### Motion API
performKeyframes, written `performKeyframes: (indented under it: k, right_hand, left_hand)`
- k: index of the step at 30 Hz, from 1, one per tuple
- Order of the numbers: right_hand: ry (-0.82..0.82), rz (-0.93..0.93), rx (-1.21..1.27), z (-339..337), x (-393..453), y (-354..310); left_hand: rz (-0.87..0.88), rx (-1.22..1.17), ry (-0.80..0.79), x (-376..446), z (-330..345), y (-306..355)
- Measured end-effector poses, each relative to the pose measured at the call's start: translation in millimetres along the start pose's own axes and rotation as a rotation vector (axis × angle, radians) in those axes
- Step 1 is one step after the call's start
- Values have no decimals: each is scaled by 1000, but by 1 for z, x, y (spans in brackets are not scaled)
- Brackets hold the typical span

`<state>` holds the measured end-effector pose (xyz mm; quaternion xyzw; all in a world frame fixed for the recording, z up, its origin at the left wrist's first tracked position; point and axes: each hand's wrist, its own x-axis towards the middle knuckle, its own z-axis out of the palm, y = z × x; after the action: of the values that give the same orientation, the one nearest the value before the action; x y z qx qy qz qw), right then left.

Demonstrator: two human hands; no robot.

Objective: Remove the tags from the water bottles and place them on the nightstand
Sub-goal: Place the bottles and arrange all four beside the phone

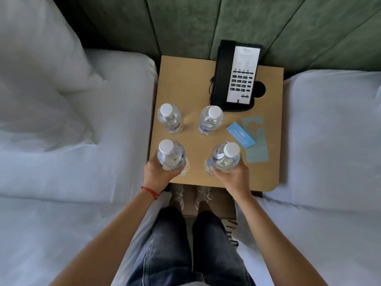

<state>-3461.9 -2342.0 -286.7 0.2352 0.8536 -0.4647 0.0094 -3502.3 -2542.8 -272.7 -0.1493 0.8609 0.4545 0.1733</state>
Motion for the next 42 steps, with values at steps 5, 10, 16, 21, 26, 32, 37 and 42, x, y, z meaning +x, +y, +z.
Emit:
performKeyframes:
  k: [5, 10, 16, 21, 26, 32, 37, 42]
  right_hand:
    - [21, 39, 39, 12, 11, 13]
    - [-14, 65, 63, 18, 19, 26]
    - [-12, 68, 54, 23, 23, 37]
    - [-17, 110, 74, 25, 26, 47]
    - [-19, 100, 85, 26, 25, 47]
    - [-26, 38, 21, 25, 9, 49]
    - [-62, 68, 18, 23, -3, 48]
    - [-101, 68, 7, 22, -7, 42]
  left_hand:
    - [-38, -9, 38, 11, 9, -13]
    - [-53, -22, 19, 20, 13, -23]
    - [-46, -43, -15, 30, 22, -26]
    - [-27, -57, -53, 38, 25, -30]
    - [6, -48, -73, 43, 24, -33]
    - [8, -5, -92, 34, 25, -40]
    - [20, 12, -88, 27, 24, -39]
    - [114, -58, -131, 23, 15, -30]
